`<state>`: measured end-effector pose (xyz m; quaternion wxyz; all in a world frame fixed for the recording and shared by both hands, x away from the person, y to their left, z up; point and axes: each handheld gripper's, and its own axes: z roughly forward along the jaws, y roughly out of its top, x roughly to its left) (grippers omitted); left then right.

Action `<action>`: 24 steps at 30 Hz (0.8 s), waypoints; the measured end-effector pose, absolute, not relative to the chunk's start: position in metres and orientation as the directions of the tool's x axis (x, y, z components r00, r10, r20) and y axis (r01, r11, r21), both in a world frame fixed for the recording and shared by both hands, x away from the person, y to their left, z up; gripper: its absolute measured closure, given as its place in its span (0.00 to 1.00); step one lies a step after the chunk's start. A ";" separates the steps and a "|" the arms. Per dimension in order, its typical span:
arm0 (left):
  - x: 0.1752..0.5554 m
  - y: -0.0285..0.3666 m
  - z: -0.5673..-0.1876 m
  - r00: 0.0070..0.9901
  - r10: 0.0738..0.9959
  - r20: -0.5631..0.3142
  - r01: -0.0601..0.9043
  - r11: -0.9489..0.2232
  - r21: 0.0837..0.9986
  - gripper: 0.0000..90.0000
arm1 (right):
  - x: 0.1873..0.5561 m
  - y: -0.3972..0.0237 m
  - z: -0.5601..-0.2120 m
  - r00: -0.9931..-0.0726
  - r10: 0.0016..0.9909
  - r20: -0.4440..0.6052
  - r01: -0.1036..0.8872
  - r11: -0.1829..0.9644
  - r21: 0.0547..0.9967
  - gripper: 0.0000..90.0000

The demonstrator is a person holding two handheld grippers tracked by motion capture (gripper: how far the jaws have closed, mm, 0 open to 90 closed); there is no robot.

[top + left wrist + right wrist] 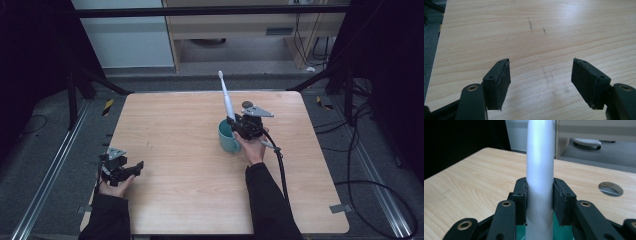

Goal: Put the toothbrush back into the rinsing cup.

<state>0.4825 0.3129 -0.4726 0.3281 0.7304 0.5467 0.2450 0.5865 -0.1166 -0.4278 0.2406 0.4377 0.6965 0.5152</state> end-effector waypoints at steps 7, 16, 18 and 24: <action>0.482 0.313 -0.473 0.282 0.959 -0.001 0.638 -0.187 0.747 0.34 | 0.587 -0.112 -0.432 -0.504 0.857 0.107 0.378 0.108 0.920 0.73; 0.483 0.313 -0.473 0.283 0.959 0.000 0.637 -0.188 0.747 0.35 | 0.589 -0.107 -0.440 -0.509 0.854 0.106 0.424 0.142 0.895 0.73; 0.483 0.313 -0.472 0.282 0.959 0.000 0.637 -0.187 0.747 0.35 | 0.590 -0.106 -0.441 -0.511 0.854 0.102 0.429 0.150 0.891 0.73; 0.482 0.313 -0.473 0.283 0.959 0.000 0.638 -0.189 0.747 0.34 | 0.590 -0.105 -0.442 -0.507 0.857 0.088 0.438 0.169 0.883 0.73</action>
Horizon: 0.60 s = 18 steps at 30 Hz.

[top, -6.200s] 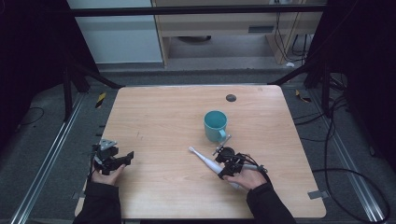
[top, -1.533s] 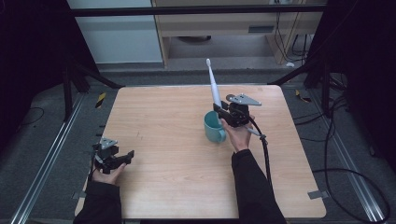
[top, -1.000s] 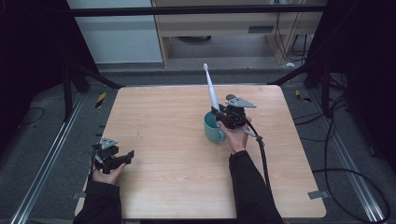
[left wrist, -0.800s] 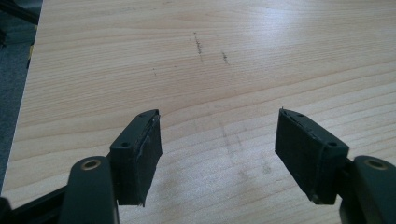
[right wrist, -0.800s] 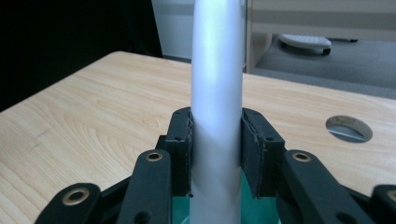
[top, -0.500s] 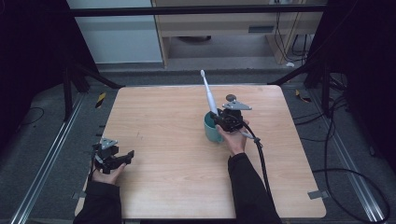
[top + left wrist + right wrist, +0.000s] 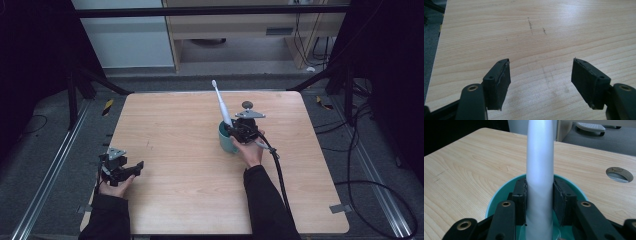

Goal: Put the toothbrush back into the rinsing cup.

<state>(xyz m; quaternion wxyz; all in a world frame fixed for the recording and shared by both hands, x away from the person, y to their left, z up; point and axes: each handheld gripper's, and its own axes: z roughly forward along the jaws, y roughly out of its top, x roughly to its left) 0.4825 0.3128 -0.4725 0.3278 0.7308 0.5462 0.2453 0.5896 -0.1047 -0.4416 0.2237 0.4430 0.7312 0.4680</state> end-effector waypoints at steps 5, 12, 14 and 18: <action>0.482 0.313 -0.473 0.283 0.959 0.002 0.638 -0.189 0.747 0.35 | 0.589 -0.103 -0.441 -0.500 0.864 0.062 0.439 0.191 0.878 0.73; 0.482 0.313 -0.473 0.284 0.959 0.002 0.638 -0.190 0.747 0.34 | 0.589 -0.104 -0.440 -0.508 0.859 0.068 0.438 0.189 0.879 0.72; 0.482 0.313 -0.473 0.284 0.959 0.002 0.637 -0.190 0.747 0.34 | 0.589 -0.104 -0.440 -0.506 0.860 0.064 0.437 0.191 0.879 0.72; 0.482 0.313 -0.472 0.284 0.959 0.002 0.637 -0.190 0.747 0.34 | 0.588 -0.103 -0.440 -0.505 0.861 0.061 0.437 0.194 0.878 0.72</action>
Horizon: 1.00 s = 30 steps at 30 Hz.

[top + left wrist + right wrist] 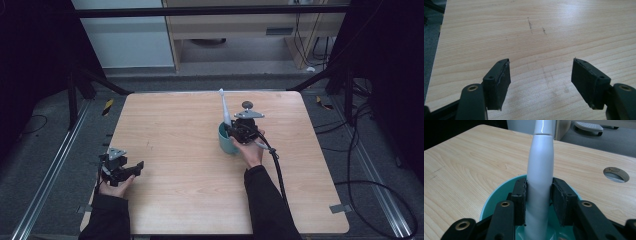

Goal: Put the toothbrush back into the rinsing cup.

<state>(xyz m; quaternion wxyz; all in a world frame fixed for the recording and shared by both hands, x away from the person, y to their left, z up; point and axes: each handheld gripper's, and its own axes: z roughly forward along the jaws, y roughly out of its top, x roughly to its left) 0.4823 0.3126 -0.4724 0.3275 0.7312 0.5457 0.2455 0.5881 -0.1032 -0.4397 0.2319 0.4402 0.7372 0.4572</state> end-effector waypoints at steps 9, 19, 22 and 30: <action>0.482 0.313 -0.472 0.284 0.959 0.001 0.636 -0.190 0.748 0.34 | 0.579 -0.110 -0.423 -0.497 0.866 0.055 0.382 0.162 0.910 0.55; 0.480 0.312 -0.469 0.286 0.958 0.001 0.618 -0.185 0.764 0.35 | 0.542 -0.136 -0.399 -0.496 0.862 0.106 0.389 0.112 0.914 0.26; 0.479 0.312 -0.469 0.287 0.958 0.002 0.615 -0.186 0.766 0.35 | 0.528 -0.151 -0.401 -0.464 0.881 0.098 0.404 0.112 0.908 0.24; 0.478 0.312 -0.467 0.292 0.957 -0.003 0.609 -0.184 0.771 0.42 | 0.499 -0.186 -0.412 -0.425 0.901 0.086 0.412 0.108 0.905 0.21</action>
